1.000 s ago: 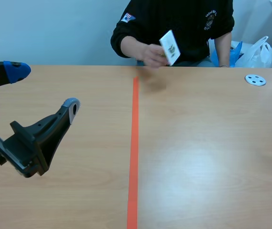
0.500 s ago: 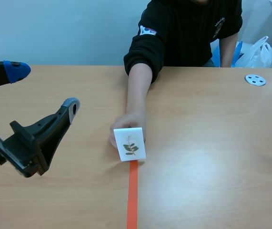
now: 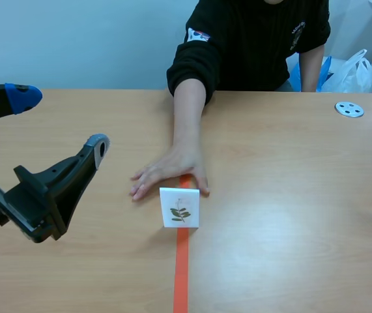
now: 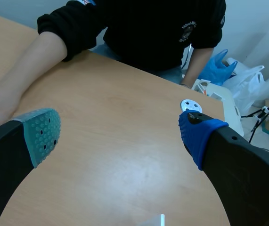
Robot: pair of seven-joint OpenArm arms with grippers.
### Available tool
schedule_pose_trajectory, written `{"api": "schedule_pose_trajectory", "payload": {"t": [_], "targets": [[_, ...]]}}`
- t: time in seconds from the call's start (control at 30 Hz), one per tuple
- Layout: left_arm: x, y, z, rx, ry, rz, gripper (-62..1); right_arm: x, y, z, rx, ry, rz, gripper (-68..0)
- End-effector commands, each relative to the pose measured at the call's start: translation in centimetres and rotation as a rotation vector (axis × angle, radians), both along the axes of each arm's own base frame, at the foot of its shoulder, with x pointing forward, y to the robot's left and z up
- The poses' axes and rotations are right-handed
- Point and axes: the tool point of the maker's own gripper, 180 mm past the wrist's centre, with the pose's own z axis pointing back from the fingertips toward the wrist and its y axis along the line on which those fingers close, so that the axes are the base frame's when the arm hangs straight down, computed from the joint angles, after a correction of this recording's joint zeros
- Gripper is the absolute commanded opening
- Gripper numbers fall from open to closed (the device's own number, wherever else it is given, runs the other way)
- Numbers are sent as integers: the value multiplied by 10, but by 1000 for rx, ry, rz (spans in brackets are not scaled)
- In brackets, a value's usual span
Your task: Sort the leaf by its shape. The table is split by an orange tape line. A compound leaf with several leaflets goes to the left side, a simple leaf with one blade goes to the right side. Return to the home posture when a red brick is placed on the table.
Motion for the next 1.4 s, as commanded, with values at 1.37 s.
{"api": "schedule_pose_trajectory", "payload": {"t": [1.37], "targets": [[-1,-2,7,-19,-20,-6,8,52,135,-157,-52,371,483,-161]]}}
